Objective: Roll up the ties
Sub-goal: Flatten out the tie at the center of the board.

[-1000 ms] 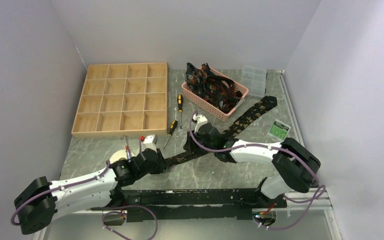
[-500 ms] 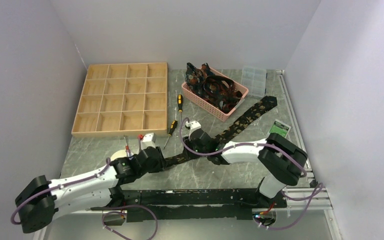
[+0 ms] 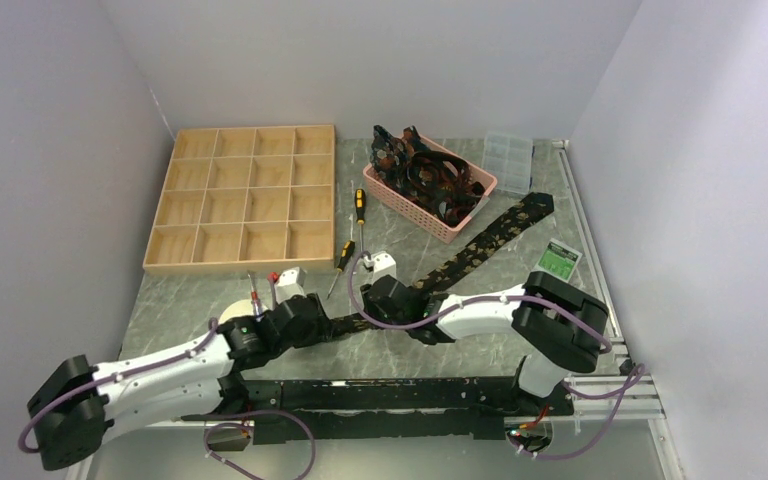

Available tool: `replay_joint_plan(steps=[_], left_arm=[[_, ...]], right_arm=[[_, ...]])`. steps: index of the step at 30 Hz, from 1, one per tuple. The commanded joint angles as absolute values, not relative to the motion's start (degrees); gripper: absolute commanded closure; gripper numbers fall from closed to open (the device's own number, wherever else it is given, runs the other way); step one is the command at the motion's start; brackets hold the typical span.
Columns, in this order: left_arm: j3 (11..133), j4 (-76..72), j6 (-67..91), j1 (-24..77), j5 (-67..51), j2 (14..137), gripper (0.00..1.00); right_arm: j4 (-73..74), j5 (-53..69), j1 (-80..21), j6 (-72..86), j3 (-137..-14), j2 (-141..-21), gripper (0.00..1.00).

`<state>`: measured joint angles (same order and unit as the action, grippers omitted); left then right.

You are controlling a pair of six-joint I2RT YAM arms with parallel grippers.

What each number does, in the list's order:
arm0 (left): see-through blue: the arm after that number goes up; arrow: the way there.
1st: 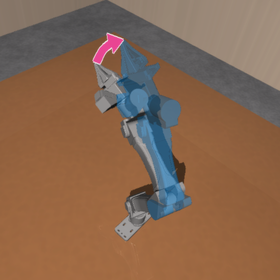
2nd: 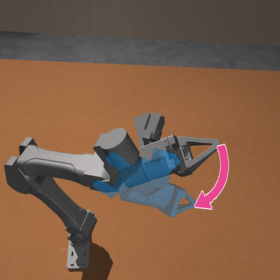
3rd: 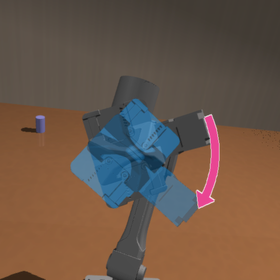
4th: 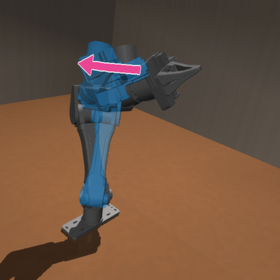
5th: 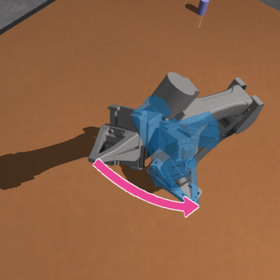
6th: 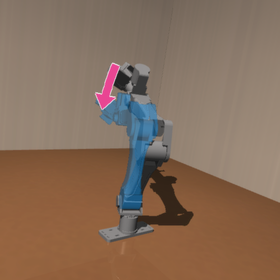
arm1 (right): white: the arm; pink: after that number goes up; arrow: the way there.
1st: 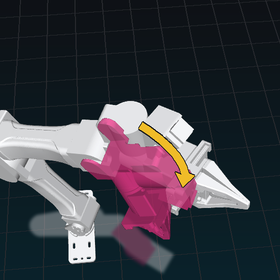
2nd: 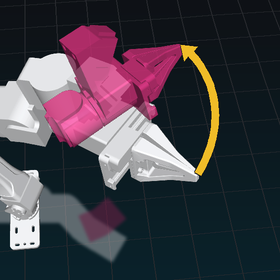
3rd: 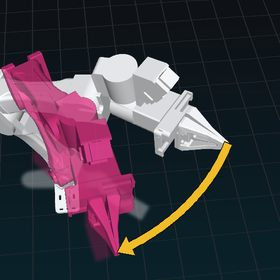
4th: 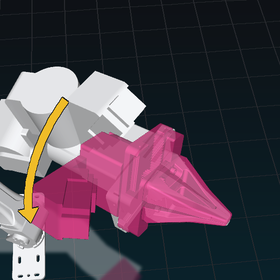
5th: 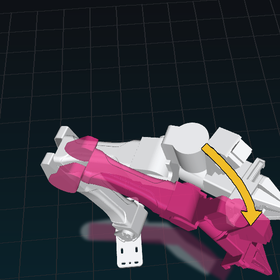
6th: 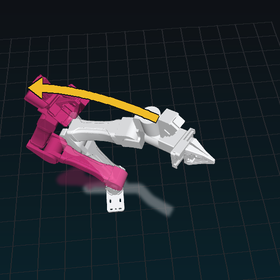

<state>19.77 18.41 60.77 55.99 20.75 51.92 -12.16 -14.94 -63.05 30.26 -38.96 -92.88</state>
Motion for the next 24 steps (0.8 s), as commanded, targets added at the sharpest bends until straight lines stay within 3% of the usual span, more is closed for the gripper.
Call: replay_joint_plan(steps=[1,3,6,11,18,24], left_arm=[[18.0,18.0,62.1,55.3,21.3,45.1,0.39],[16.8,16.7,62.0,54.6,19.4,42.8,0.31],[14.7,13.2,61.7,52.9,15.6,41.4,0.29],[13.0,6.6,60.7,48.3,7.3,46.1,0.37],[10.5,2.3,61.4,45.2,4.1,47.8,0.53],[8.4,1.5,61.5,43.2,1.2,46.4,0.55]], right_arm=[[-10.1,-16.9,-63.9,31.9,-37.7,-92.9,0.68],[-10.2,-17.2,-63.9,32.2,-37.5,-92.9,0.68],[-10.5,-17.6,-64.0,32.2,-37.3,-92.6,0.68],[-10.8,-17.6,-64.1,32.2,-36.5,-92.2,0.68],[-11.5,-17.4,-64.0,32.2,-35.8,-91.5,0.68],[-12.2,-17.1,-64.0,32.3,-35.5,-91.8,0.68]])
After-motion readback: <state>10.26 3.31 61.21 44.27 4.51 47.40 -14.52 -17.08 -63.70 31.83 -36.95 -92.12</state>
